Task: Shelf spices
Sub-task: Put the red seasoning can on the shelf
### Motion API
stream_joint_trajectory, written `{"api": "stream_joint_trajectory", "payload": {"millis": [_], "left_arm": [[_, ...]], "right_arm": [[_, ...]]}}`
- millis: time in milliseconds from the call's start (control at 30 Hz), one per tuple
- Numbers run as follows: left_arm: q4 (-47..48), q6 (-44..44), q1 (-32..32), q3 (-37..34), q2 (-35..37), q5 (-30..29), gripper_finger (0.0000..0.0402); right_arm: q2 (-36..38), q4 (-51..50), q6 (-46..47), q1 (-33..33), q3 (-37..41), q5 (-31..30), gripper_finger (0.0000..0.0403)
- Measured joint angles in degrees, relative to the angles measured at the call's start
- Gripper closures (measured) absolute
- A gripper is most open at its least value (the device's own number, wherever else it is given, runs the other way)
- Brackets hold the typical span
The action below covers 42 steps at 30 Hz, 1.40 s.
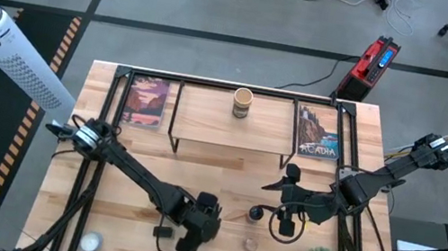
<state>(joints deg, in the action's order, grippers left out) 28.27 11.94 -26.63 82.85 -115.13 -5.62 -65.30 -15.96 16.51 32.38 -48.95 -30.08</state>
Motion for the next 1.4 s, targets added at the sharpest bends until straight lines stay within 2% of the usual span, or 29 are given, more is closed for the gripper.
{"api": "stream_joint_trajectory", "payload": {"millis": [767,1067,1267,1400], "left_arm": [[0.79,-0.39,5.88,0.92,5.83,3.37,0.02],[9.36,-6.07,8.75,10.73,6.54,3.19,0.0199],[17.7,-9.32,11.61,18.85,6.54,-1.07,0.0199],[22.13,-10.54,14.35,23.68,6.54,-1.94,0.0199]], "right_arm": [[-2.0,0.26,0.07,0.0,0.02,0.07,0.019],[-2.31,1.89,0.89,1.65,0.05,0.01,0.019],[-2.27,1.63,0.95,4.24,0.05,-3.32,0.019],[-2.23,0.96,0.91,5.14,0.04,-4.6,0.019]]}}
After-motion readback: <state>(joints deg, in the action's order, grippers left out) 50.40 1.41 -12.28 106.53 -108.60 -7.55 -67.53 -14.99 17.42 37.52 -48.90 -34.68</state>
